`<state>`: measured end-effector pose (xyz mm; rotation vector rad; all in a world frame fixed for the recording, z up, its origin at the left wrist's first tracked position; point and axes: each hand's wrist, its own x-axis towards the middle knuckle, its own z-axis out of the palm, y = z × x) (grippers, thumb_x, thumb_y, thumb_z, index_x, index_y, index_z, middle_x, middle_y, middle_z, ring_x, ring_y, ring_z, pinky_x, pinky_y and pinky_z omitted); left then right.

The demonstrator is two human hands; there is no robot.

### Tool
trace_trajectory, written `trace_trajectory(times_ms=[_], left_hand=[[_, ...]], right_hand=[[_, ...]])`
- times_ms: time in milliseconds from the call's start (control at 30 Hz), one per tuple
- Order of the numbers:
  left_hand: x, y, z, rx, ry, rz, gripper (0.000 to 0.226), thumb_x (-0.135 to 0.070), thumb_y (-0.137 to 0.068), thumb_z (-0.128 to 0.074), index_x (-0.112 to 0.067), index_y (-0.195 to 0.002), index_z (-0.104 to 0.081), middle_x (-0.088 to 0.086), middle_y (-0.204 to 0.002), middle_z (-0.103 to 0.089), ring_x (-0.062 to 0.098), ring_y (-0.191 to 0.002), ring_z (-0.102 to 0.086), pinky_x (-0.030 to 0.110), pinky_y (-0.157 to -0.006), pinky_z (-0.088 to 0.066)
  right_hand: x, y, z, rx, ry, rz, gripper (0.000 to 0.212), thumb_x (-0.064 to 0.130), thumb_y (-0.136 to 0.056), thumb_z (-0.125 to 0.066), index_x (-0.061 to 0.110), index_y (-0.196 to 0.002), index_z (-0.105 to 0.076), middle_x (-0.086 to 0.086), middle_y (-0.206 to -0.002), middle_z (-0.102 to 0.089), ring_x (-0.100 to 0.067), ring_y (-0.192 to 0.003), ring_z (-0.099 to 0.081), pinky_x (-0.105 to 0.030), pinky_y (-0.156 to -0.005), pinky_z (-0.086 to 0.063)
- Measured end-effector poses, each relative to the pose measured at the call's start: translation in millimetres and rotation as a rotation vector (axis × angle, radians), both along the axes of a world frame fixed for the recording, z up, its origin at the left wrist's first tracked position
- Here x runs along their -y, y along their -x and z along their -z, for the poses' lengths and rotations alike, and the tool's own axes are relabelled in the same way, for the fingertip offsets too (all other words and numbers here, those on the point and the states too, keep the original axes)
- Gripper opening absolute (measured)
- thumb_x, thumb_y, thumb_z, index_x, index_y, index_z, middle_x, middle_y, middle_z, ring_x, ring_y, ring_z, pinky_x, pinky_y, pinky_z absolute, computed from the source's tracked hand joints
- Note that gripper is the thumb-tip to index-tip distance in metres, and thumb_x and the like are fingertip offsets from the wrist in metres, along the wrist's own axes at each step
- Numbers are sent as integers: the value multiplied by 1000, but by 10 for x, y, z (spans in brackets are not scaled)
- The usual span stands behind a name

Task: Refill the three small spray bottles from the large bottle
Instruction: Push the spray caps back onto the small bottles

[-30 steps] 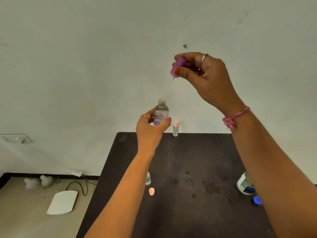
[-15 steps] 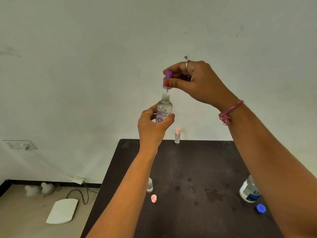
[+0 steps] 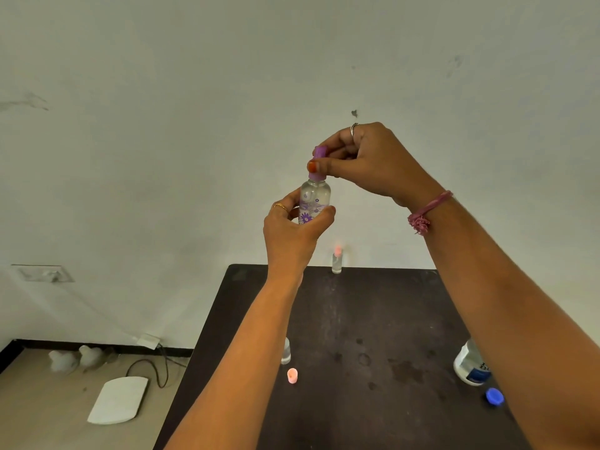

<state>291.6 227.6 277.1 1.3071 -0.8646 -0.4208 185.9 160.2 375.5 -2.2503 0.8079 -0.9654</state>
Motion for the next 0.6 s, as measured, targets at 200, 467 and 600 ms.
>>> trace_trajectory(times_ms=[200,467,600], left_hand=[[-12,35,48,-6,-20,4,50,-26,-77,-77,-18,-122,-59,-5,-113,-64,12,-96,-62,-3,-61,-42],[-45,37,103,-14,-23,23,48,-25,-76,-78,-20,-121,-60,-4,-112,-64,11,-94,-62,1,-61,-44],[-54,35,132,9,-41,20,50,-25,-77,-78,-17,-123,-59,-4,-113,-63,6,-90,-60,-2,-61,-42]], right_hand=[[-103,-98,79,-95,25,132,44,53,-75,-71,13,-90,-59,3,-80,-64,-8,-70,-57,-17,-60,-44],[43,157,70,-36,-309,-229,49,20,-84,-67,13,-129,-52,2,-111,-69,-8,-104,-64,-22,-89,-50],[12,50,232,55,-213,-137,42,23,-74,-78,16,-113,-63,0,-94,-69,-6,-83,-65,-23,-76,-54]])
